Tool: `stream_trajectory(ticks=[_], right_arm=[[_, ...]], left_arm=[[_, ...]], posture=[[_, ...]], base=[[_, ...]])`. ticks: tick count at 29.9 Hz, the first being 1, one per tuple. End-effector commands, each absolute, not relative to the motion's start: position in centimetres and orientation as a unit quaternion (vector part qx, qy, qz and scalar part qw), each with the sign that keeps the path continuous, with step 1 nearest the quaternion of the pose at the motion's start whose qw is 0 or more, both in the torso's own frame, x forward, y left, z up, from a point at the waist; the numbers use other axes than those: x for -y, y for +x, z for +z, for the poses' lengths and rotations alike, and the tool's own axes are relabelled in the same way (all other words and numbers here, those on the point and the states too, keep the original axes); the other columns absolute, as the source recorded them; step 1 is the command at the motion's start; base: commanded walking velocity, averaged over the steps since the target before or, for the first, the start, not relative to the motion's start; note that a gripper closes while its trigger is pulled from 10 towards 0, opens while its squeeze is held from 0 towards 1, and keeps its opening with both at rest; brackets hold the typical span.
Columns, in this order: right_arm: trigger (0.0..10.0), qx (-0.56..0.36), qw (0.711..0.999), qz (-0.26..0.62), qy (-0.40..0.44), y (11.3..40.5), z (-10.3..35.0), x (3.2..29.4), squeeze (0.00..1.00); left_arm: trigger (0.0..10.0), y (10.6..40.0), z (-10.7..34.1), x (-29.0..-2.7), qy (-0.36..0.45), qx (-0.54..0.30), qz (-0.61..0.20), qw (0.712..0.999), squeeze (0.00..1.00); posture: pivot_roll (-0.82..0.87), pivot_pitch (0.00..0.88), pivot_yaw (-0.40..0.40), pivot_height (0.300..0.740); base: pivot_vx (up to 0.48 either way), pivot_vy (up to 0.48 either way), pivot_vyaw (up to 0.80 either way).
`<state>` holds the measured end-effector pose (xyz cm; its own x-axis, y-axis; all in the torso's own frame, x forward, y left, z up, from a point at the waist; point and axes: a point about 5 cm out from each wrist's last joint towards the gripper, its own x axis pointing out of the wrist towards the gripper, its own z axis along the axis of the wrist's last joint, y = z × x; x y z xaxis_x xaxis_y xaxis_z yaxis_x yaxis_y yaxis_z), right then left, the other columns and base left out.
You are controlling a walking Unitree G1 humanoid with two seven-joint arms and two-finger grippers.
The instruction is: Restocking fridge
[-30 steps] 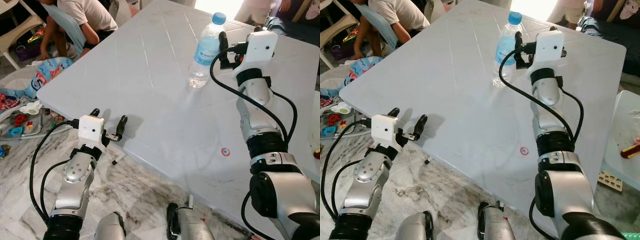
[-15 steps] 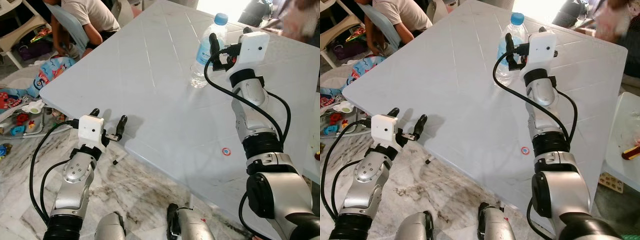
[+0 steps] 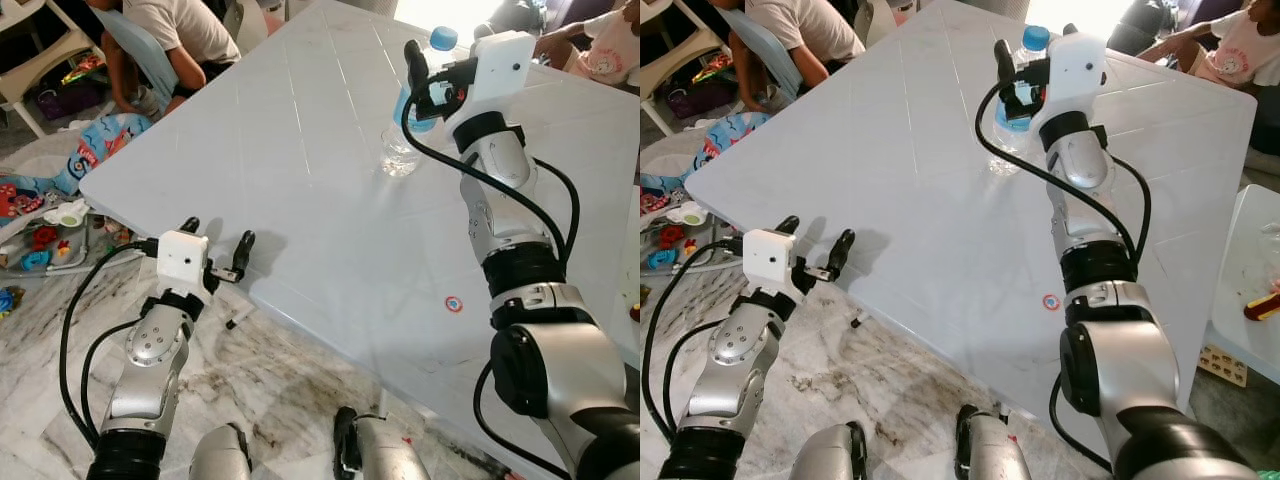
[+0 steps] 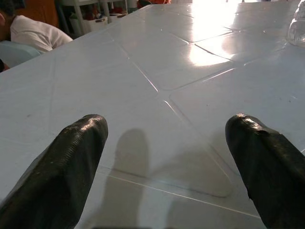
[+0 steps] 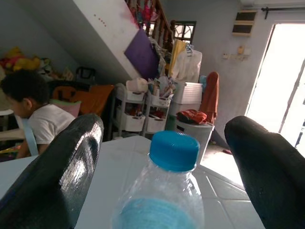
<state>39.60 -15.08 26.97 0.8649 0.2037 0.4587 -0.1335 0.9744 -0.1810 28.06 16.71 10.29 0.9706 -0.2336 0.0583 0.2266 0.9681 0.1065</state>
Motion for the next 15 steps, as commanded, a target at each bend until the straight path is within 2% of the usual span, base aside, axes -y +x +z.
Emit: stream_trajectory(ticks=[1, 15], right_arm=[[10.0, 0.245, 0.964, 0.078, -0.072, 39.8, 27.4, 15.5, 0.00], [10.0, 0.205, 0.977, 0.053, -0.032, 41.1, 28.1, 16.4, 0.00]], left_arm=[[10.0, 27.9, 10.1, -16.7, 0.051, 0.029, -0.116, 0.991, 0.00], [10.0, 27.3, 10.0, -17.1, 0.058, 0.019, -0.124, 0.990, 0.00]], posture=[[0.03, 0.162, -0.026, 0.740], [0.06, 0.199, -0.009, 0.740]], base=[[0.000, 0.000, 0.00], [0.000, 0.000, 0.00]])
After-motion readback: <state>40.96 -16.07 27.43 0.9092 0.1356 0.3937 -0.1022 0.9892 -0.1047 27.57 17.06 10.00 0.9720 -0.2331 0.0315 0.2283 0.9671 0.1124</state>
